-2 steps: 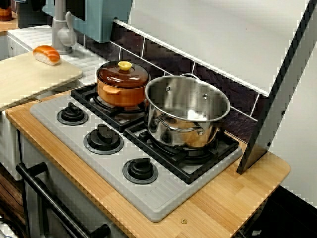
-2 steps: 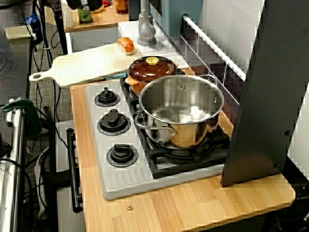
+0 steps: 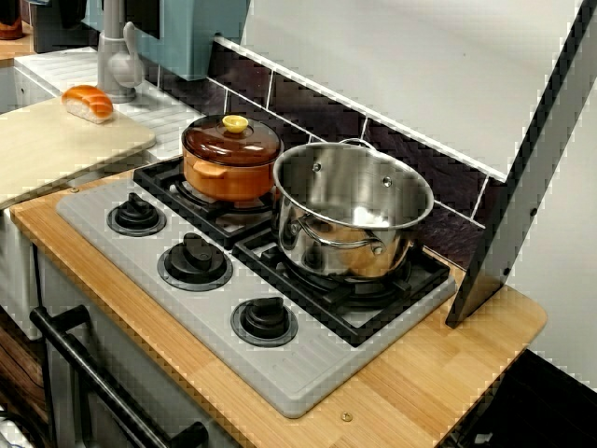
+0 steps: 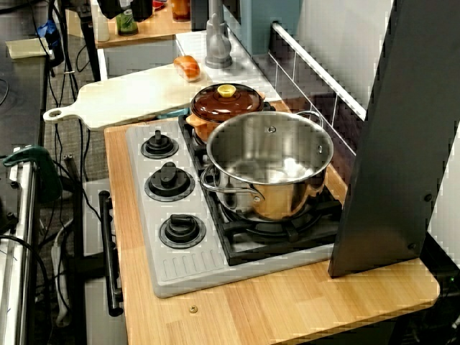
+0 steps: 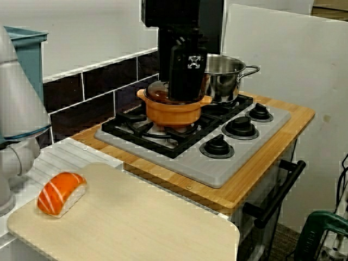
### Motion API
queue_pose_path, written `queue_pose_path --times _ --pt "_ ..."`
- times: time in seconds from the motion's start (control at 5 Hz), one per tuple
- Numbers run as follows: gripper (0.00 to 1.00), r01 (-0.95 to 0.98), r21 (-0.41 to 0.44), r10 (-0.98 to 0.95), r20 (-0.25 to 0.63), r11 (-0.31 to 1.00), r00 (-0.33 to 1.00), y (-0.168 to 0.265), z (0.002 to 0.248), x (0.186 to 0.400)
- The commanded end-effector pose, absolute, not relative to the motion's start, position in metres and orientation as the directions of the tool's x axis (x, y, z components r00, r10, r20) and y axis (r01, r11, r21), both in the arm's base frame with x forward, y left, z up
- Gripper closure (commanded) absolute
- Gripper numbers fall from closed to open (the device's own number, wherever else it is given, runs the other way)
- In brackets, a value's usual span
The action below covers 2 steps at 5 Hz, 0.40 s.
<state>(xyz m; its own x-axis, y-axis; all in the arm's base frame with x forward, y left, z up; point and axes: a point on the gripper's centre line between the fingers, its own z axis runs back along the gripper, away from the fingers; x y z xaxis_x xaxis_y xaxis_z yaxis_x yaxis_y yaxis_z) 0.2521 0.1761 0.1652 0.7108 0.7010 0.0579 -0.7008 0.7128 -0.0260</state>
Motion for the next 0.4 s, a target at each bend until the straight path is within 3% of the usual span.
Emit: queue_pose_path --times 0.0,0.2 --pt "0.00 -0.463 -0.035 0.465 0.041 0.885 0.885 0.1927 0.1764 0.2130" --pt "0.00 -0.439 -0.050 0.441 0.041 0.897 0.897 0.1937 0.1794 0.2067"
